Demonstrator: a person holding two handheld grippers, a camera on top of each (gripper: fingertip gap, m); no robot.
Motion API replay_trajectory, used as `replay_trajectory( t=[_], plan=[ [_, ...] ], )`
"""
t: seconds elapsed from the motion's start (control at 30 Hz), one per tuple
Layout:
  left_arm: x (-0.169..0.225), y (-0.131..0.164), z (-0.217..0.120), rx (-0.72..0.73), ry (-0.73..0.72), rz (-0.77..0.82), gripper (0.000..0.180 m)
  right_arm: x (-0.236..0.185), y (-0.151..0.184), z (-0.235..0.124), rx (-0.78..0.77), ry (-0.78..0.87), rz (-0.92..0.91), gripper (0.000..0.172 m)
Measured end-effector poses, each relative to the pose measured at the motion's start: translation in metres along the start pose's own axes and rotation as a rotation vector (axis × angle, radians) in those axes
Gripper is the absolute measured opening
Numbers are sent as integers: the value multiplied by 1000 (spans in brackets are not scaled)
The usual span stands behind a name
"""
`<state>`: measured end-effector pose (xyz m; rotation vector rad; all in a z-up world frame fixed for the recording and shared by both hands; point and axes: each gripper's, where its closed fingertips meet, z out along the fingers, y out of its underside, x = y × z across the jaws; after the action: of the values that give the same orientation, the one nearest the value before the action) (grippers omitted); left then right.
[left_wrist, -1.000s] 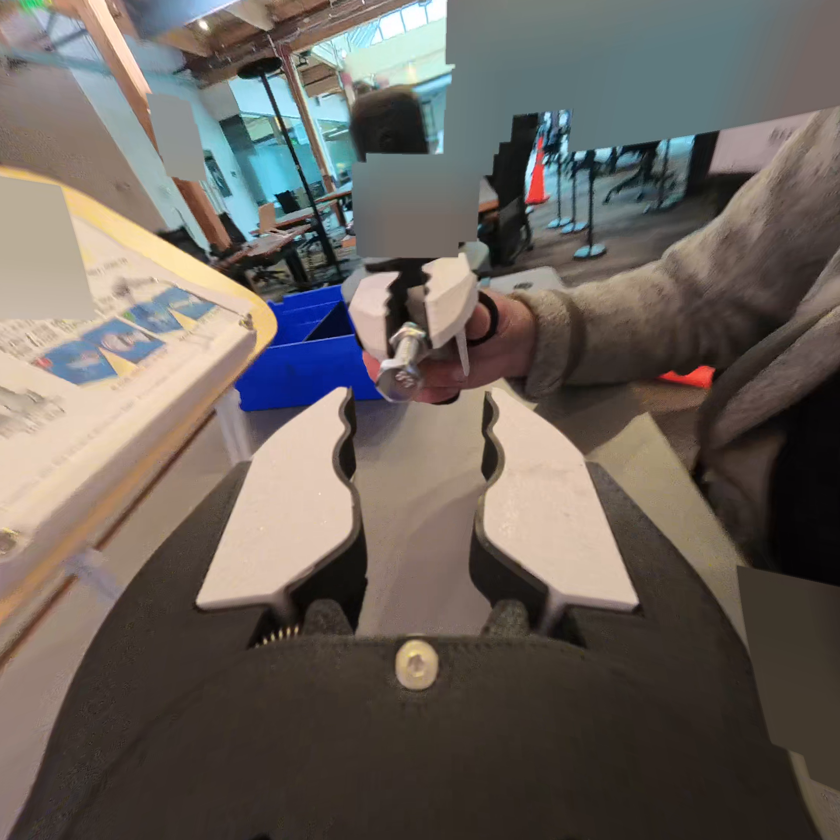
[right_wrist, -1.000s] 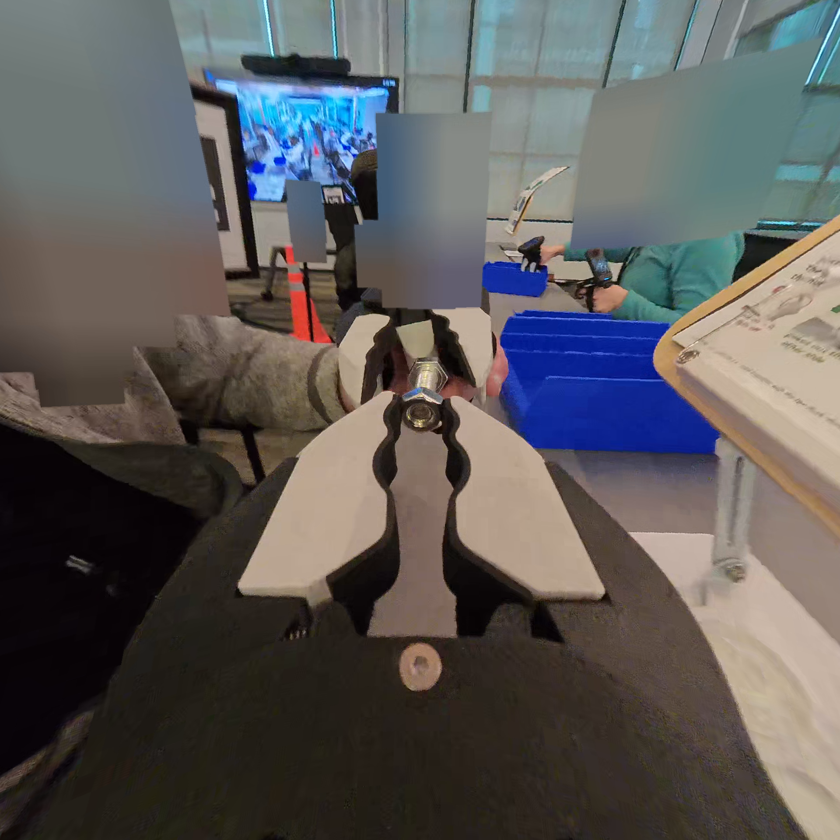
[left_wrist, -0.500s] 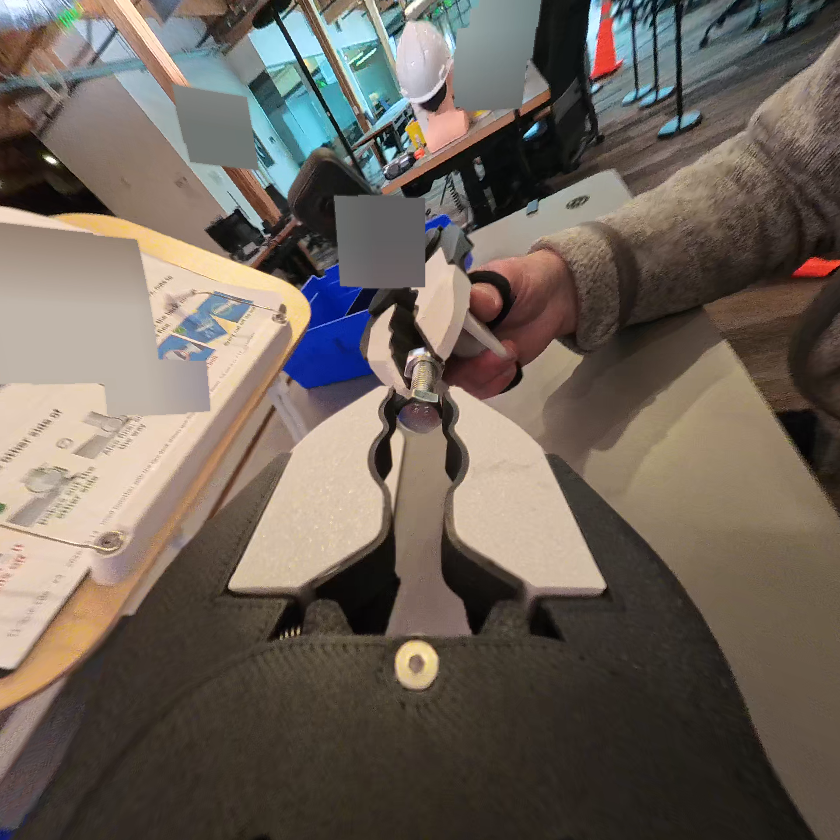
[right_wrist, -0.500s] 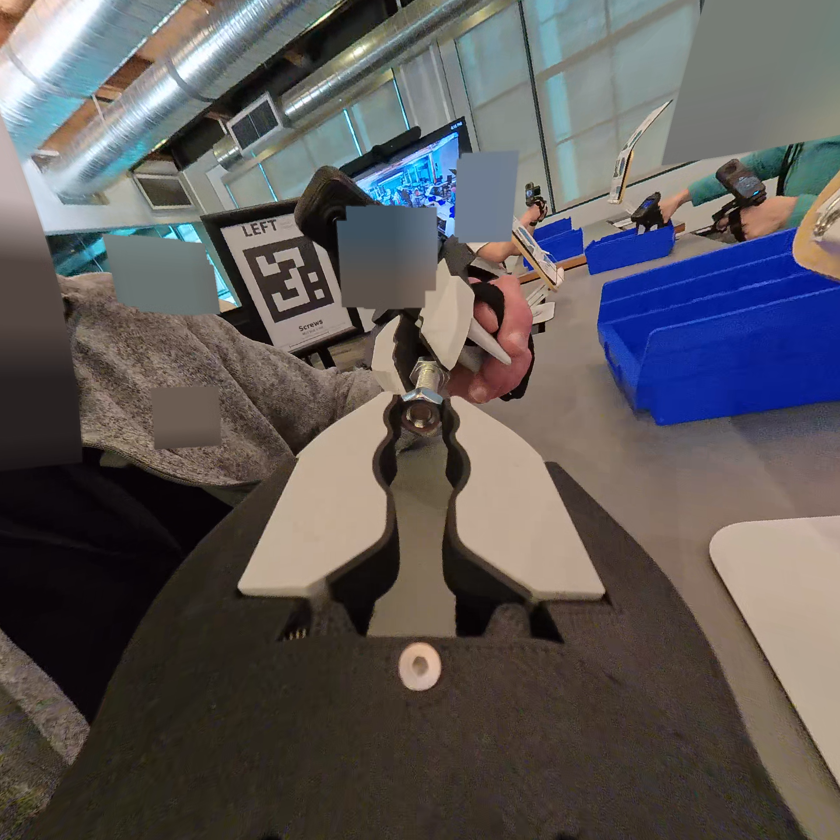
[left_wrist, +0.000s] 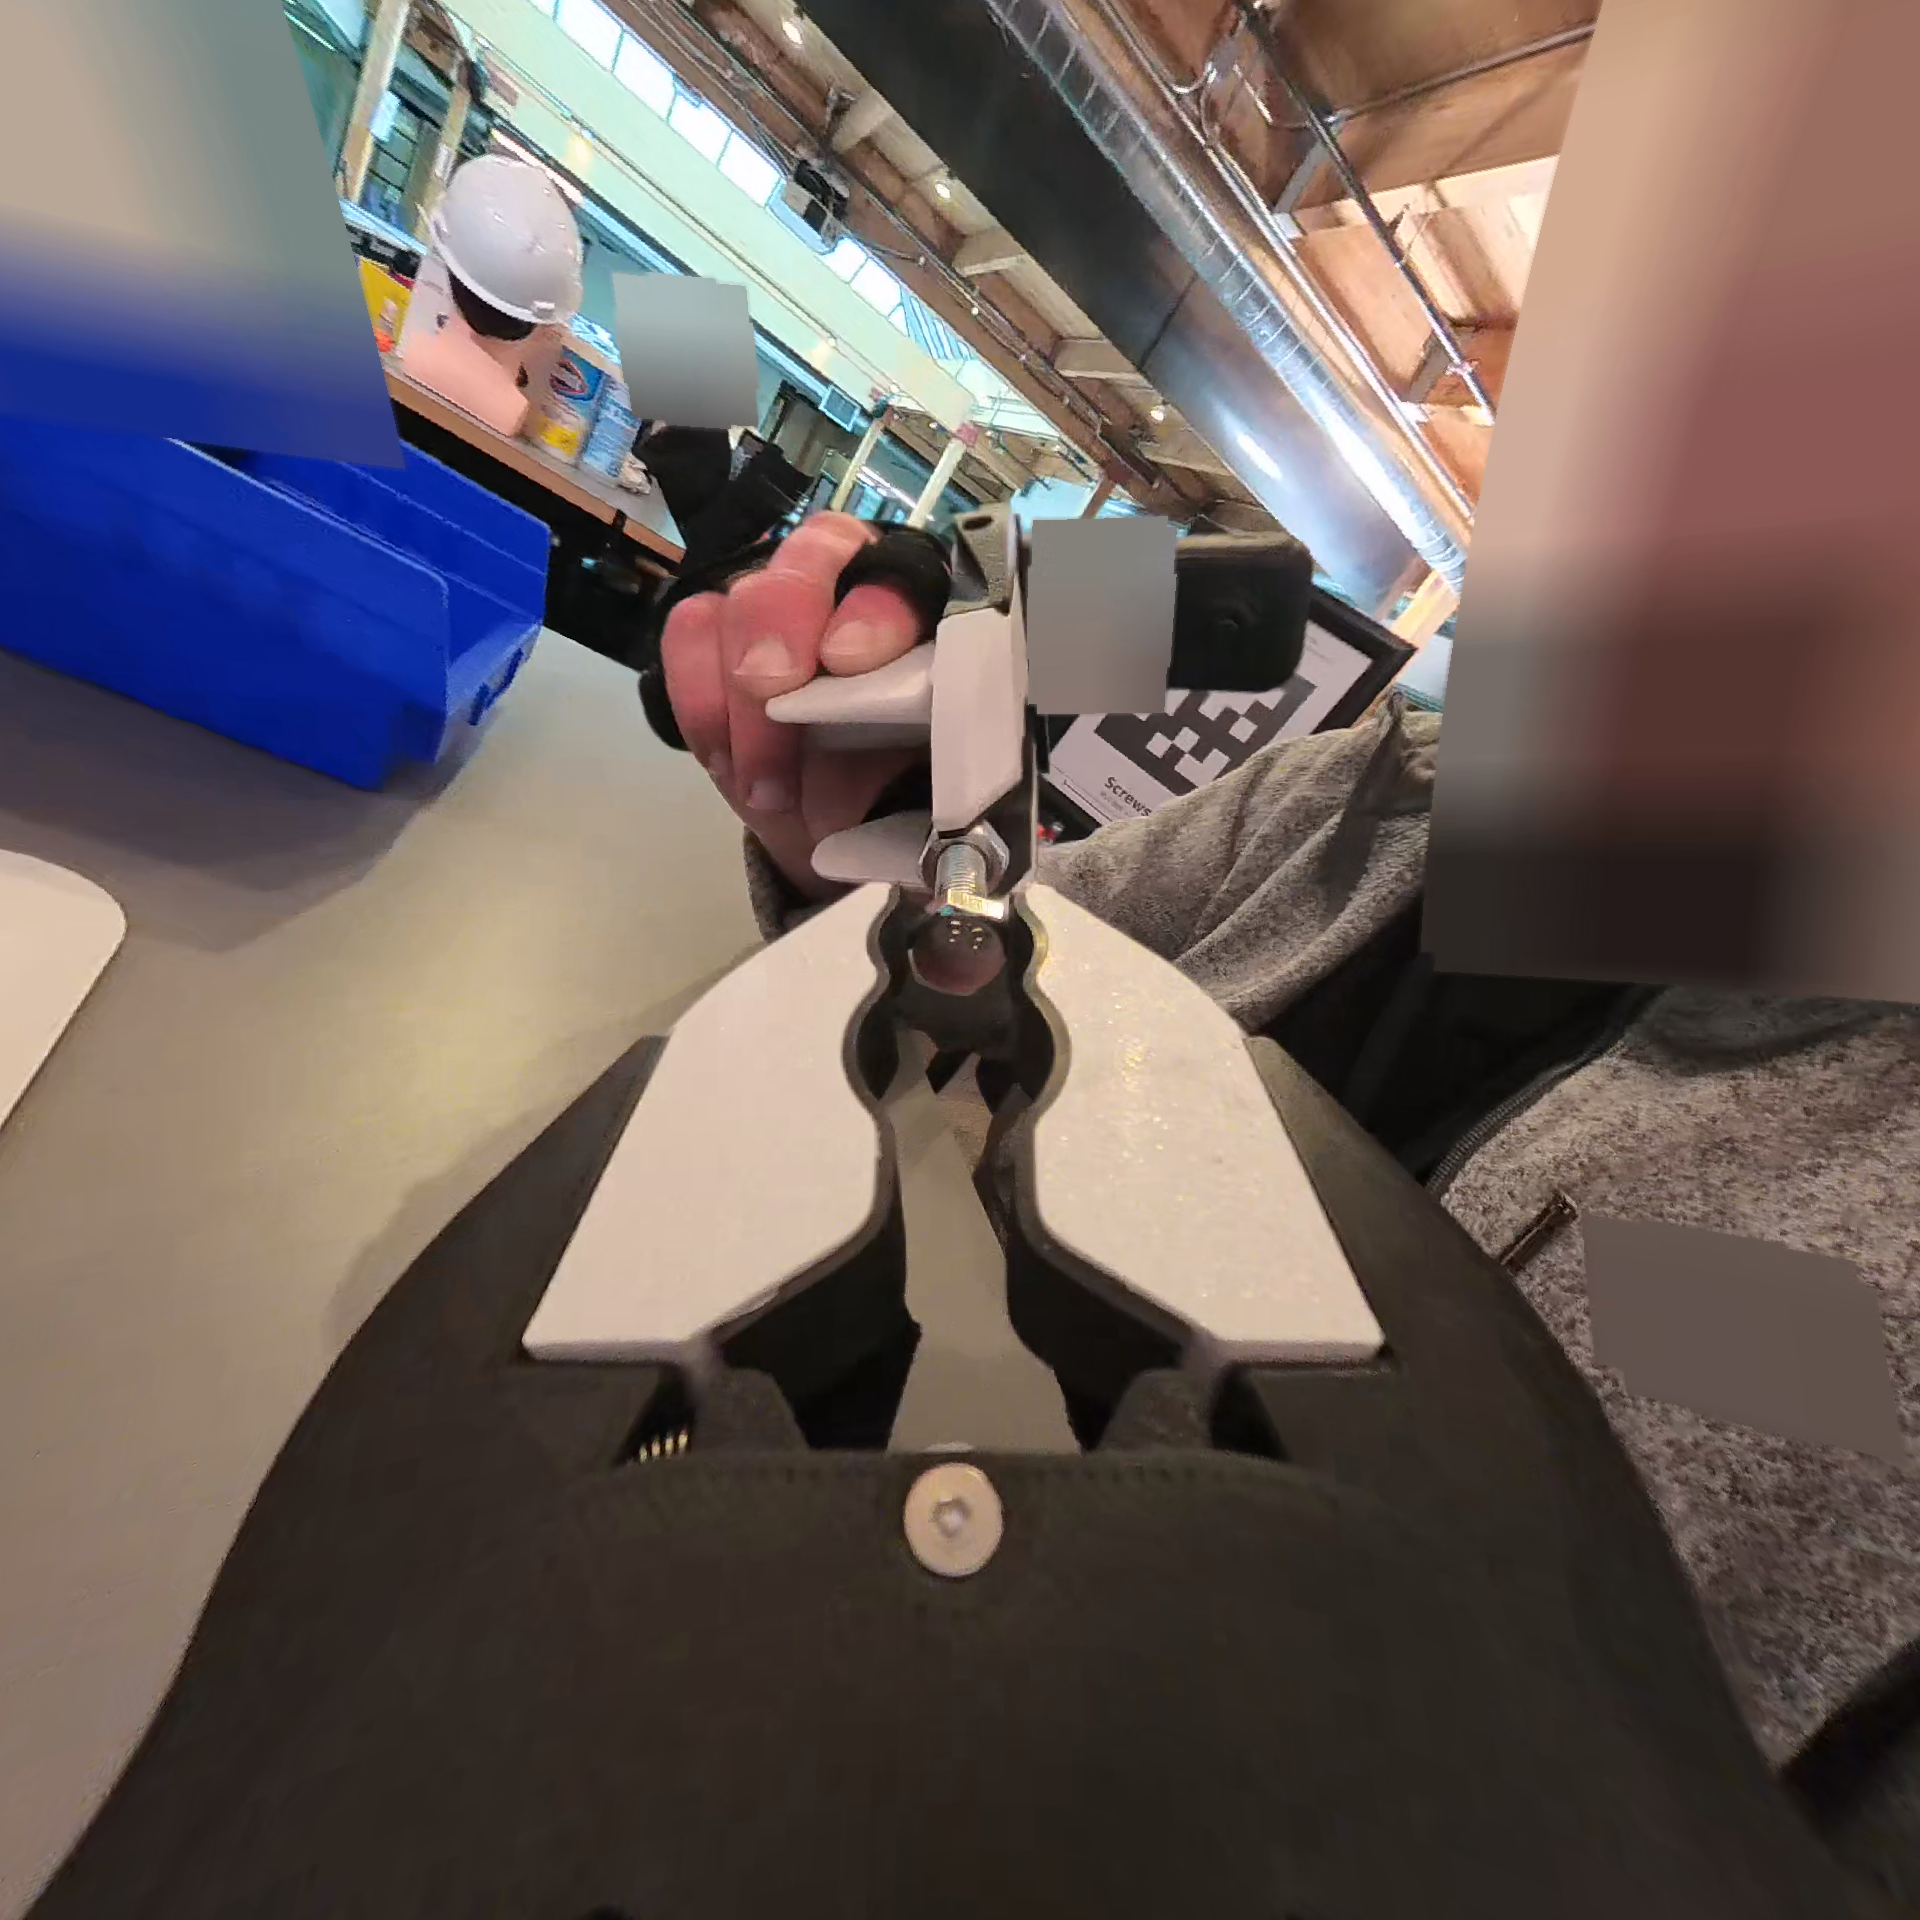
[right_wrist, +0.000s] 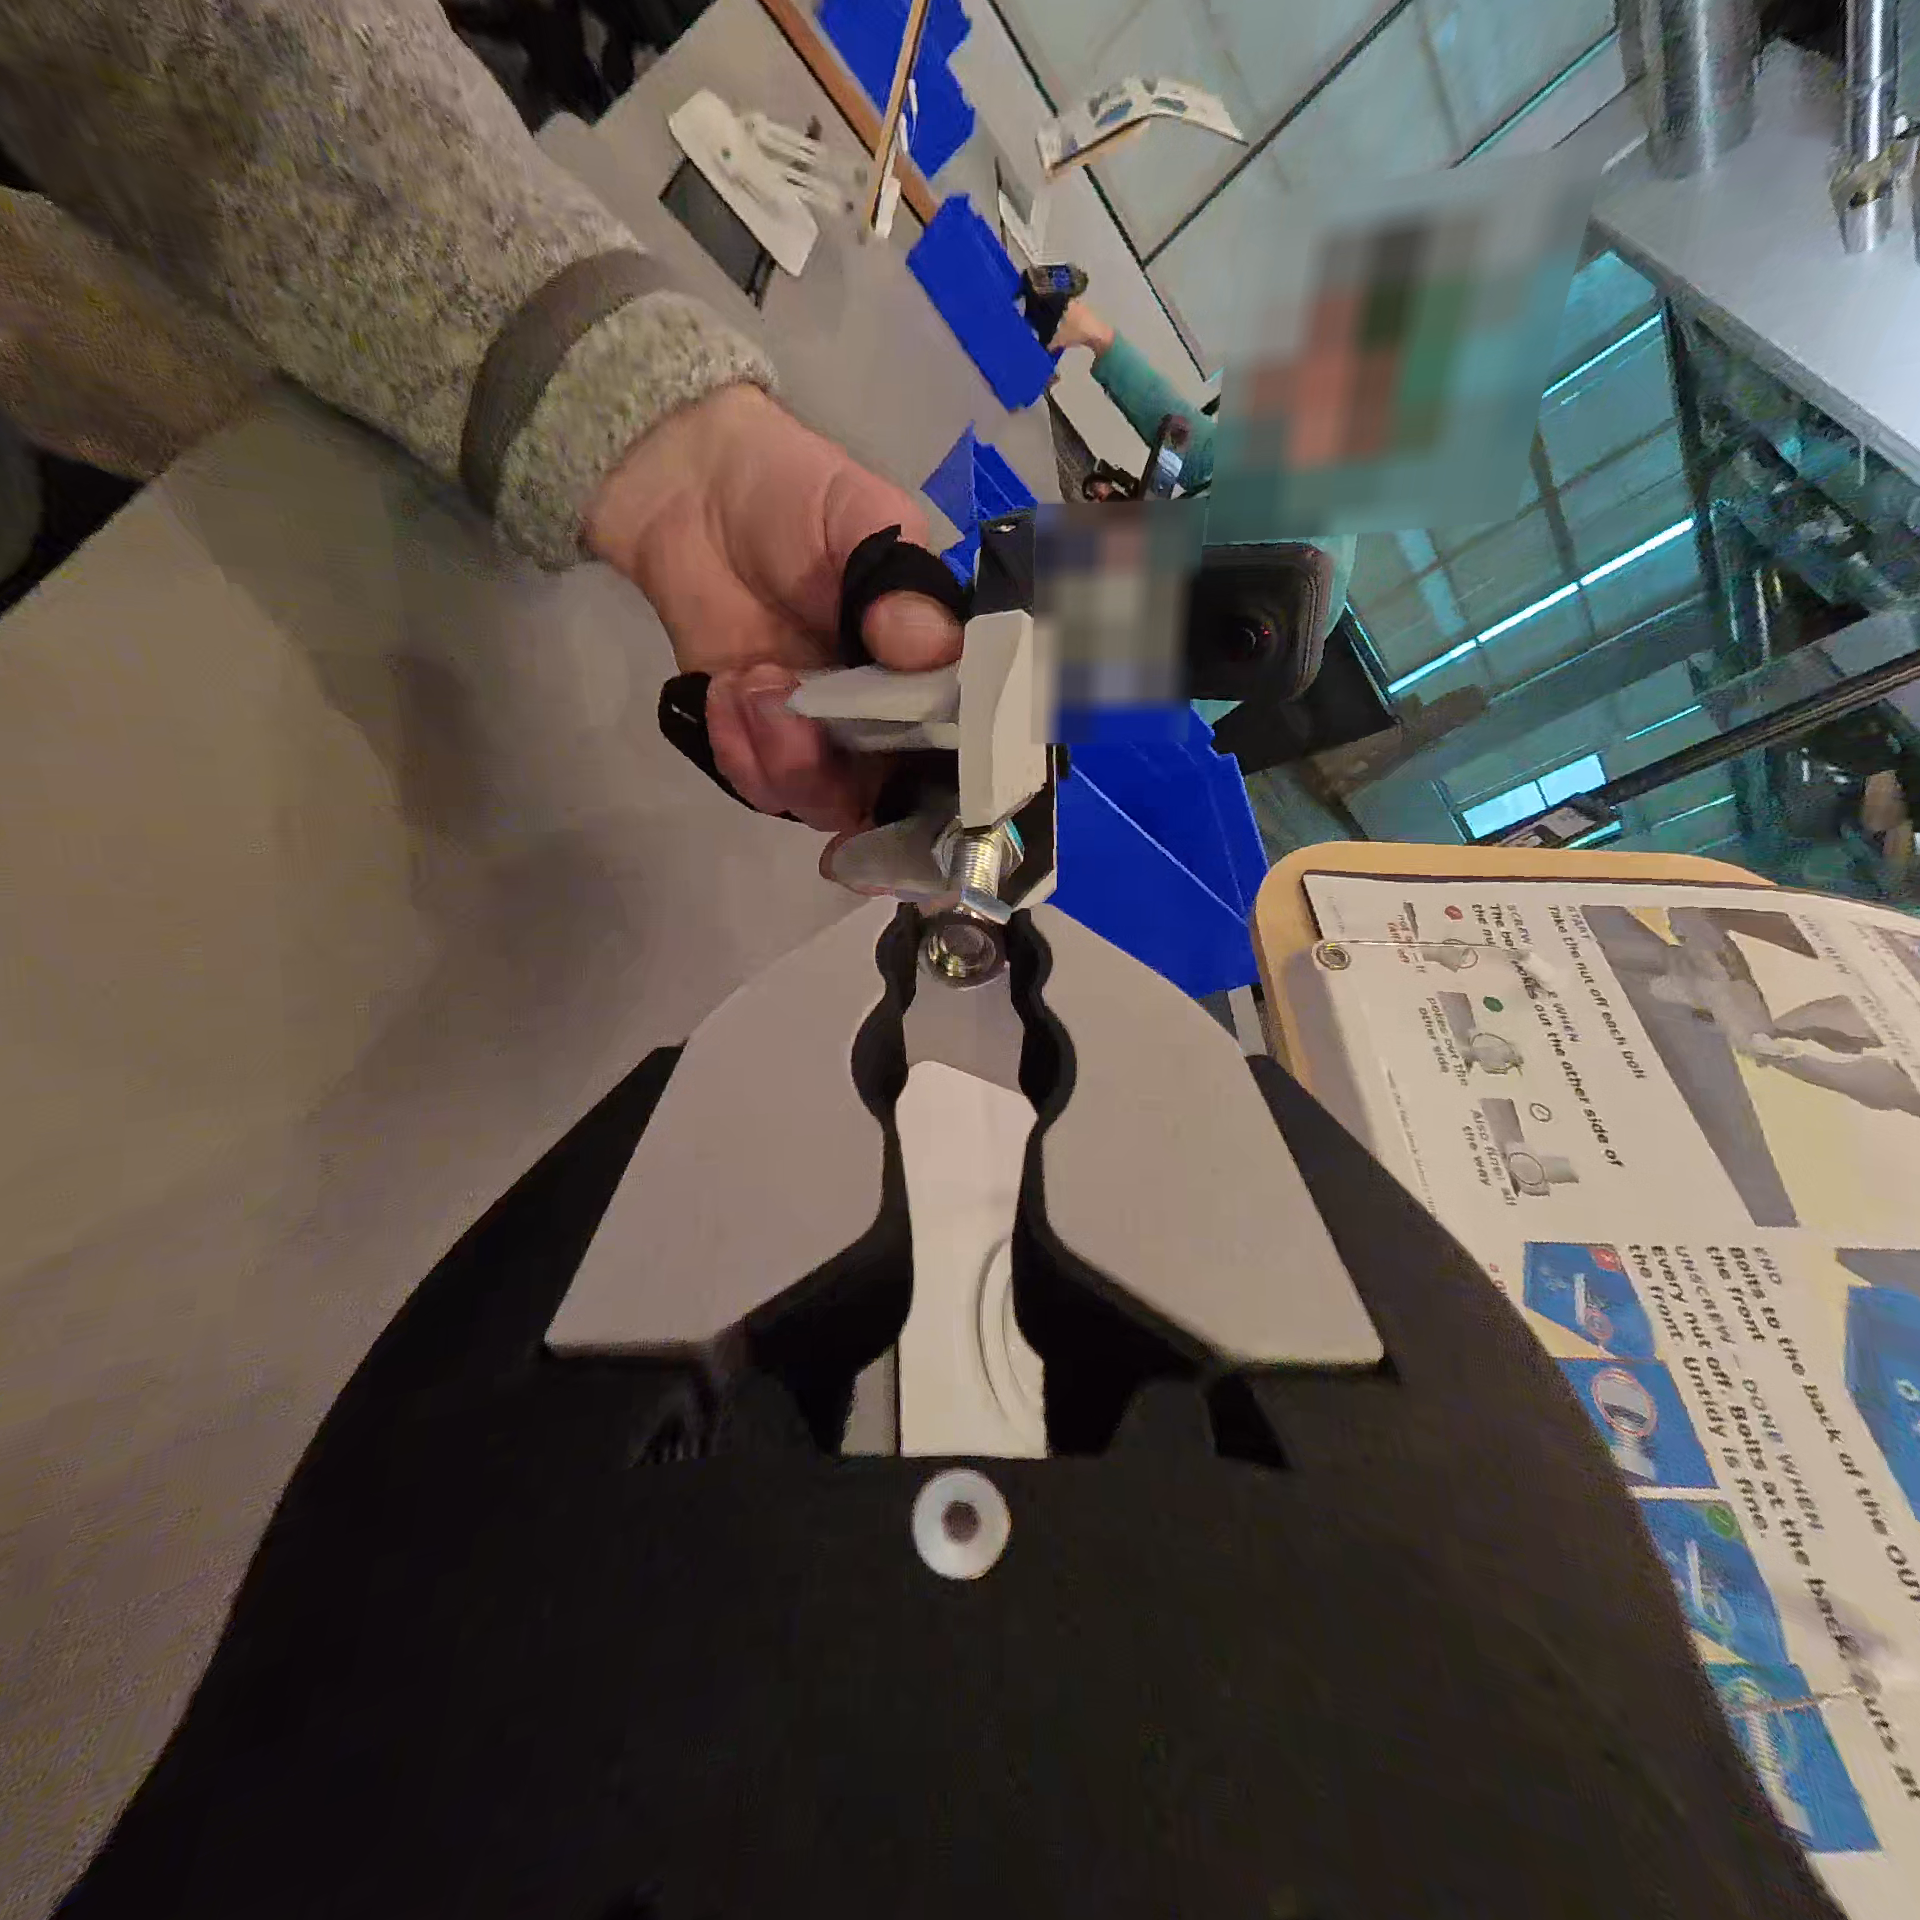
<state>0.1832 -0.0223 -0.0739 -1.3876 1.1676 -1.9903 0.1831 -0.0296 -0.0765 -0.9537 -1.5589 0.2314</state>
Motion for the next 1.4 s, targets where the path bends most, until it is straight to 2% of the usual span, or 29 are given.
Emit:
replay_trajectory(
  t=[0.23, 0.33, 0.43, 0.57, 0.63, 0.83, 1.0, 1.13, 1.23, 1.3, 1.4],
  plan=[
    [0, -3, 0, 9, -10, 60, 18, 4, -2, -1, 64, -22, 130, 18],
    [-5, 0, 2, -23, -68, 134, 38, 12, 3, -3, 103, -33, 266, 18],
    [-7, -5, 3, -17, -145, 274, 45, 25, 10, -6, 177, -65, 495, 18],
    [-13, -11, 0, -74, -354, 559, 46, 38, 16, -13, 357, -203, 878, 17],
    [-14, -14, 0, -108, -437, 667, 45, 38, 20, -11, 393, -264, 995, 17],
    [-22, -13, -3, -195, -586, 848, 40, 25, 12, -4, 451, -444, 1163, 17],
    [-18, -8, 1, -256, -612, 976, 19, 22, 11, -2, 505, -527, 1279, 17],
    [-17, -7, 1, -253, -593, 952, 18, 21, 9, -2, 498, -533, 1278, 17],
    [-18, -7, 0, -232, -570, 857, 18, 22, 11, -1, 480, -493, 1237, 17],
    [-15, -9, 1, -185, -517, 754, 18, 22, 9, -2, 464, -440, 1143, 17],
    [-8, -10, 2, -88, -356, 510, 18, 21, 5, -2, 372, -294, 867, 18]
  ],
)
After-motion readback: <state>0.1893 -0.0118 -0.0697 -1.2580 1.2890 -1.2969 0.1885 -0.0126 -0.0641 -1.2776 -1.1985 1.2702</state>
